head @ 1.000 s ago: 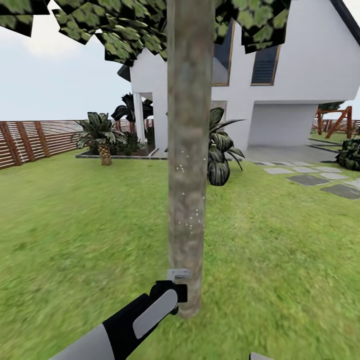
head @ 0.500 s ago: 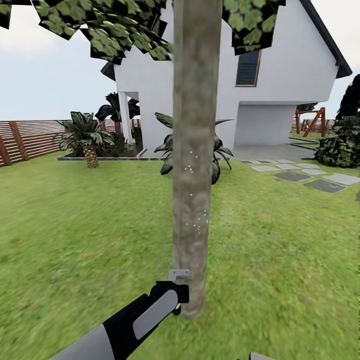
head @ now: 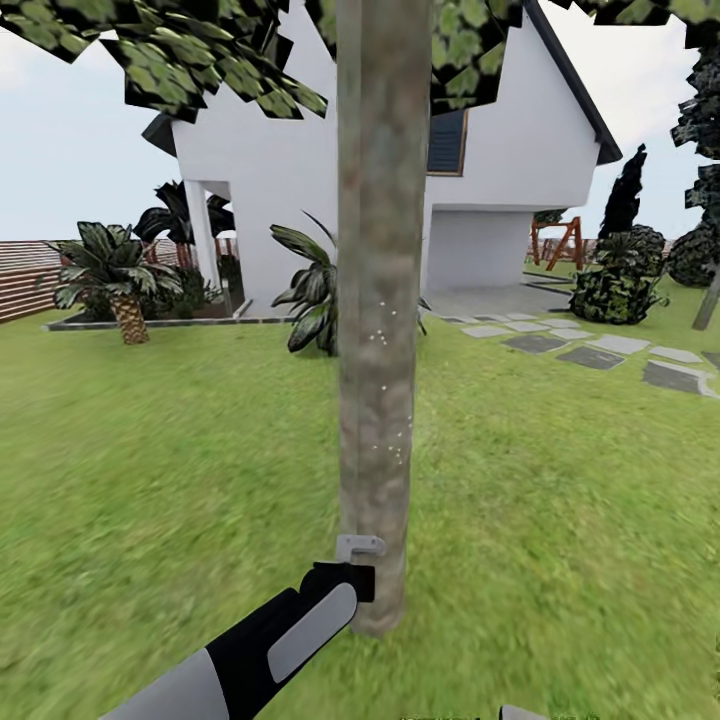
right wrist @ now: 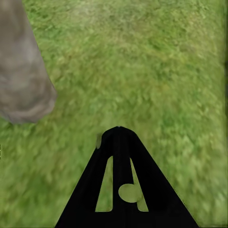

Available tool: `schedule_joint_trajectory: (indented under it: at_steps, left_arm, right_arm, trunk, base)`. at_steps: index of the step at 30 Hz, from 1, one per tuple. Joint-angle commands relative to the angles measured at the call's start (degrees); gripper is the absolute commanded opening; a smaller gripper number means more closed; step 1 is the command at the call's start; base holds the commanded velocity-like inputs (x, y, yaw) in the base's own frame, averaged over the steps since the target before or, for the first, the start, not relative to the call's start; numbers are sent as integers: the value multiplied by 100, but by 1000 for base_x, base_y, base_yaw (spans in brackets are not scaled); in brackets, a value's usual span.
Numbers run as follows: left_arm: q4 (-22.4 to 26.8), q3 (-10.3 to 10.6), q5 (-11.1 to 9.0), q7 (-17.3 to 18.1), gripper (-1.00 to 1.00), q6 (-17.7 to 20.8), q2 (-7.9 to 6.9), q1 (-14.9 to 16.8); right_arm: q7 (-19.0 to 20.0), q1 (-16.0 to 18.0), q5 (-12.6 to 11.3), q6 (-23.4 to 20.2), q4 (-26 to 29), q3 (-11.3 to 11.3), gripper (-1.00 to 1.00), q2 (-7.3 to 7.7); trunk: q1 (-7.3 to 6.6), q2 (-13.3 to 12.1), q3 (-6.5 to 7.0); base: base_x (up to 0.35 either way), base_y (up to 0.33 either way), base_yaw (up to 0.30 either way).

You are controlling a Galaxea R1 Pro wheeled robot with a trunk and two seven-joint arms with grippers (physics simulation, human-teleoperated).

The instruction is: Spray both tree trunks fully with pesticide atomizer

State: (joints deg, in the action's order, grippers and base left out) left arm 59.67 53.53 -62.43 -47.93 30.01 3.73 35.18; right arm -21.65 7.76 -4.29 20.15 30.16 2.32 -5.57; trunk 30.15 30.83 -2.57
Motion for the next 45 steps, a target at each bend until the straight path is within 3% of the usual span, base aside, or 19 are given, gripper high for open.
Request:
schedule_joint_trajectory:
  at_steps: [1,21,27,45]
  left_arm:
    - [9,8,-20,-36,-100,22,-3,7]
    - [9,-16,-31,55,-100,82,-9,7]
    - [9,-36,-30,286,-100,203,-15,7]
    - [9,-45,-4,311,-100,295,-10,7]
  right_arm:
    - [-24,6,-45,30,-3,27,-100,0]
    - [-24,6,-45,28,-8,32,-100,-3]
    - [-16,6,-41,25,-8,47,-100,-5]
    - [-18,6,-45,29,-9,32,-100,1]
  trunk:
    - [3,11,-12]
    - [3,11,-12]
    - [3,11,-12]
    - [3,11,-12]
  base:
    - [0,350,-286]
    - [32,350,-286]
    - [126,350,-98]
    - [51,350,-214]
